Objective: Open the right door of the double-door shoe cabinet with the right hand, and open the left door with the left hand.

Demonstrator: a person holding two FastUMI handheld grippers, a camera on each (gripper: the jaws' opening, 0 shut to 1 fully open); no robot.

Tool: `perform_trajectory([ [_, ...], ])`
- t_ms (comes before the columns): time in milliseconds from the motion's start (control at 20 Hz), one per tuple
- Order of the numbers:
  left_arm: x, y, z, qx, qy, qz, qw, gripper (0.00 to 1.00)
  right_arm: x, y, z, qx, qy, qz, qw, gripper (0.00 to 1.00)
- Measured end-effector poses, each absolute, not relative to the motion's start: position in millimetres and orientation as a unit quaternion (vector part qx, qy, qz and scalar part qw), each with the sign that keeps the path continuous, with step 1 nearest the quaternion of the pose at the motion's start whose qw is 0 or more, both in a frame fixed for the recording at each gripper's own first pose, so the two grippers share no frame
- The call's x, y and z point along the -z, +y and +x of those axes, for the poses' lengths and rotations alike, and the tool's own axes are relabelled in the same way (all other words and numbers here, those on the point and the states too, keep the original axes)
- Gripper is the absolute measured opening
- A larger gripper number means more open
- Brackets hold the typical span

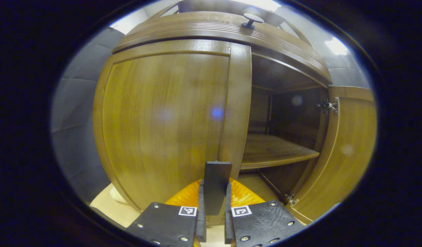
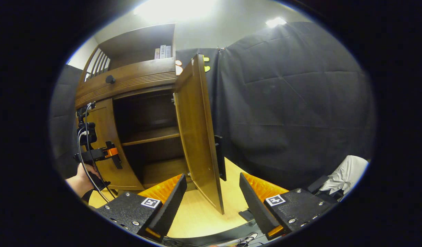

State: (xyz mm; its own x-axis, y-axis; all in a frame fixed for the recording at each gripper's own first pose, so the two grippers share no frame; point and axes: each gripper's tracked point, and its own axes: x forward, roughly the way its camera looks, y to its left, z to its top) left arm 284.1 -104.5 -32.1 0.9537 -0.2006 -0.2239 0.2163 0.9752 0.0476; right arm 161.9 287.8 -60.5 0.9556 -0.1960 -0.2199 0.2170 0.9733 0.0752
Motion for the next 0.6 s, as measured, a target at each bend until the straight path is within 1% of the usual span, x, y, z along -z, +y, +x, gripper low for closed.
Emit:
perform_trajectory([
  [50,31,-104,283,0.109,0.106,0.040,0.988,0.22,63,291,166,0.098,0.110,0.049,0.988,0.95],
  [100,30,-103,282,0.113,0.105,0.041,0.987,0.20,64,295,169,0.092,0.112,0.052,0.988,0.92],
  [150,30,-103,278,0.116,0.104,0.038,0.987,0.17,63,298,172,0.087,0.111,0.055,0.988,0.92],
  [200,29,-102,274,0.120,0.103,0.034,0.987,0.15,62,301,174,0.082,0.110,0.056,0.989,0.95],
  [250,28,-100,268,0.124,0.102,0.031,0.986,0.15,62,305,176,0.078,0.110,0.055,0.989,0.95],
  [300,30,-99,262,0.128,0.106,0.030,0.986,0.15,64,308,177,0.073,0.111,0.053,0.990,0.92],
  [350,28,-97,259,0.131,0.105,0.029,0.985,0.22,65,310,177,0.069,0.113,0.050,0.990,0.95],
  [400,27,-96,256,0.134,0.105,0.029,0.985,0.29,67,312,177,0.065,0.115,0.047,0.990,0.95],
  [450,26,-95,253,0.137,0.103,0.029,0.985,0.29,69,314,178,0.061,0.117,0.045,0.990,0.95],
  [500,26,-94,250,0.139,0.103,0.029,0.984,0.29,70,317,178,0.057,0.119,0.045,0.990,0.92],
  [550,24,-95,249,0.141,0.102,0.030,0.984,0.29,71,320,178,0.054,0.120,0.047,0.990,0.95],
  [600,23,-95,248,0.141,0.103,0.031,0.984,0.29,71,322,179,0.052,0.120,0.048,0.990,0.95],
])
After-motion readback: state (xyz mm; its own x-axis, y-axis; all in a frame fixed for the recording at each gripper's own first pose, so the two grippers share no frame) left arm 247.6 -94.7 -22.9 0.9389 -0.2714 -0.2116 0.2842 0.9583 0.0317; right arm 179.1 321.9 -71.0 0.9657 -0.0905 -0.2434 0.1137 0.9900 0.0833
